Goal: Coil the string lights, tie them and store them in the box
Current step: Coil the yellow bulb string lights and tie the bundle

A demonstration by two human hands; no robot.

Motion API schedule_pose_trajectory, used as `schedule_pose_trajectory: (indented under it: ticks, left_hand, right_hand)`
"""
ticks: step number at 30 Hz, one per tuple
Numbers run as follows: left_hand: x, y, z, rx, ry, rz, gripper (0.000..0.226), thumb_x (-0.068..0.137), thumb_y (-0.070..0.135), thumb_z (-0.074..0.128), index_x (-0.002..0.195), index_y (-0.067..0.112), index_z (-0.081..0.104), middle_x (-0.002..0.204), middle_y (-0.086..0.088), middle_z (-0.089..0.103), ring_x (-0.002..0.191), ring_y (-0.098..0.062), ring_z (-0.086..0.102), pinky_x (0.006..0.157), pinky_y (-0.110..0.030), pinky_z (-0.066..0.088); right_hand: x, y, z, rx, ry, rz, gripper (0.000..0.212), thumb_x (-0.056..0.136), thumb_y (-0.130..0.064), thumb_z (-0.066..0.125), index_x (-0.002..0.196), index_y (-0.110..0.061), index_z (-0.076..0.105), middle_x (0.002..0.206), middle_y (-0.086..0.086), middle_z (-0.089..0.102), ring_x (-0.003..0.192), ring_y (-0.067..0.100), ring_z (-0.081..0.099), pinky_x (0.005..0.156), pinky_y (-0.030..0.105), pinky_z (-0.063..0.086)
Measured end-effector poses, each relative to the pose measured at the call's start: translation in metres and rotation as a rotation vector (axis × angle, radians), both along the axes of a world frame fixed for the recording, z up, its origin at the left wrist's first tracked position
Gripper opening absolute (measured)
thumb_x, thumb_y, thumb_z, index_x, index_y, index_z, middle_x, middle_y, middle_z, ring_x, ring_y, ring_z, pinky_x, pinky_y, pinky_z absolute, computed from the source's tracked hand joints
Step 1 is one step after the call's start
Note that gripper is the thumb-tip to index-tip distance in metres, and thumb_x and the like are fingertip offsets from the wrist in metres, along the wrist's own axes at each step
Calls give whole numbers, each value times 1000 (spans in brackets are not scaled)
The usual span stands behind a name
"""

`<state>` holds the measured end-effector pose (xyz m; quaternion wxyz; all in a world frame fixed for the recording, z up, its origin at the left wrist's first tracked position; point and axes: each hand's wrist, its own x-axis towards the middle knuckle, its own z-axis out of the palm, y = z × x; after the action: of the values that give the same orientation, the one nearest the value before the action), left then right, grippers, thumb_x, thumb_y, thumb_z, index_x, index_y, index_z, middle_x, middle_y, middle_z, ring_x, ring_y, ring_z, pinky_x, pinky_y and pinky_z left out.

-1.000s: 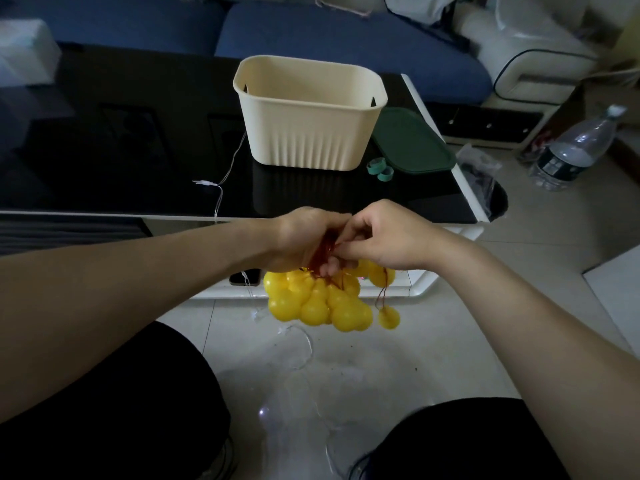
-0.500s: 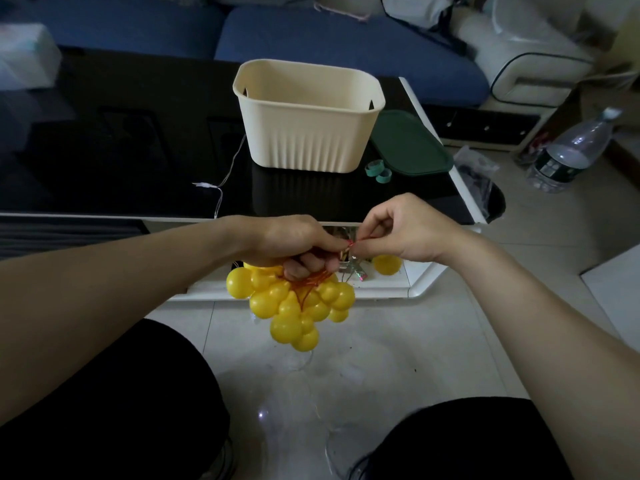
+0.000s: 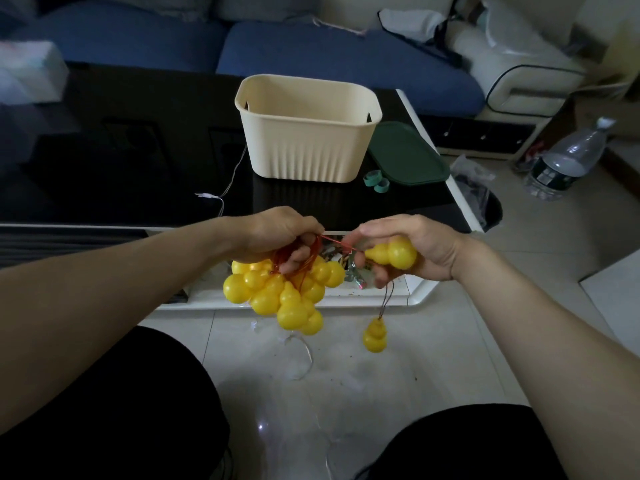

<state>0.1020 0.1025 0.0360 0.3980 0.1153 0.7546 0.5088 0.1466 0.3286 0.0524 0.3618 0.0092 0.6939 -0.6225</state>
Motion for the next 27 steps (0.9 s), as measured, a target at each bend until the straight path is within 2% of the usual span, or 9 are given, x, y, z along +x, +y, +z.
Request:
schedule_pose_trajectory:
  ticks: [2, 5, 7, 9, 12, 16, 23, 25, 27]
  left_hand:
    - [-6, -4, -2, 8, -36, 79, 54, 104, 26, 37, 51, 18, 34, 45, -4, 32, 36, -16, 28, 41, -26, 26]
    - [-15, -11, -2, 39, -92, 225, 53, 103, 28, 39, 50, 23, 31, 44, 2, 24, 34, -12, 19, 35, -21, 16]
    - [-19, -16, -1, 52, -112, 296, 49, 103, 31, 39, 56, 22, 33, 45, 3, 24, 35, -11, 20, 35, -20, 17]
    - [-19, -18, -1, 51, -139, 318, 47, 104, 35, 39, 60, 21, 34, 49, 3, 25, 38, -12, 22, 35, -21, 21]
    - [-16, -17, 0, 48, -148, 350, 42, 104, 37, 40, 65, 19, 38, 53, 1, 33, 43, -14, 29, 42, -25, 27]
    - [-14, -17, 3, 119, -163, 408, 35, 104, 32, 39, 73, 15, 42, 60, -5, 46, 50, -21, 42, 55, -32, 35]
    - [-2, -17, 26, 344, -264, 455, 28, 102, 26, 37, 80, 12, 46, 71, -7, 53, 61, -21, 49, 66, -32, 41]
    - [4, -11, 32, 434, -264, 442, 26, 104, 22, 36, 83, 11, 48, 74, -8, 60, 63, -21, 57, 71, -33, 45]
    - [11, -3, 37, 532, -251, 433, 26, 105, 18, 34, 89, 7, 52, 89, -15, 70, 76, -24, 70, 78, -36, 55]
  right_hand:
    - [0, 4, 0, -11, -18, -73, 56, 84, -45, 62, 120, -2, 65, 85, 12, 66, 51, 17, 52, 56, 32, 51]
    - [-2, 12, -7, 92, 0, -127, 51, 86, -54, 61, 109, -8, 68, 74, 7, 62, 48, 13, 42, 54, 29, 45]
    - [-4, 17, -15, 245, 59, -182, 44, 93, -46, 64, 109, -5, 70, 66, 2, 55, 50, 11, 39, 54, 28, 41]
    - [-4, 19, -18, 372, 127, -185, 30, 97, -33, 64, 100, -4, 73, 64, 1, 50, 49, 10, 39, 54, 27, 39]
    - [0, 14, -15, 483, 212, -85, 27, 98, -29, 63, 83, -8, 72, 59, 0, 52, 48, 11, 45, 52, 26, 42]
    - [5, -4, -10, 546, 322, 38, 28, 97, -32, 65, 76, -15, 71, 58, -3, 57, 52, 12, 51, 53, 27, 46]
    - [10, -32, 0, 627, 516, 141, 23, 94, -35, 68, 77, -21, 73, 63, -7, 63, 59, 8, 55, 61, 29, 48]
    - [11, -39, 4, 654, 557, 150, 22, 91, -33, 70, 74, -19, 73, 62, -7, 62, 56, 6, 52, 57, 26, 44]
    - [11, -44, 6, 672, 602, 144, 20, 89, -32, 70, 77, -17, 74, 71, -1, 68, 61, 8, 54, 61, 30, 46]
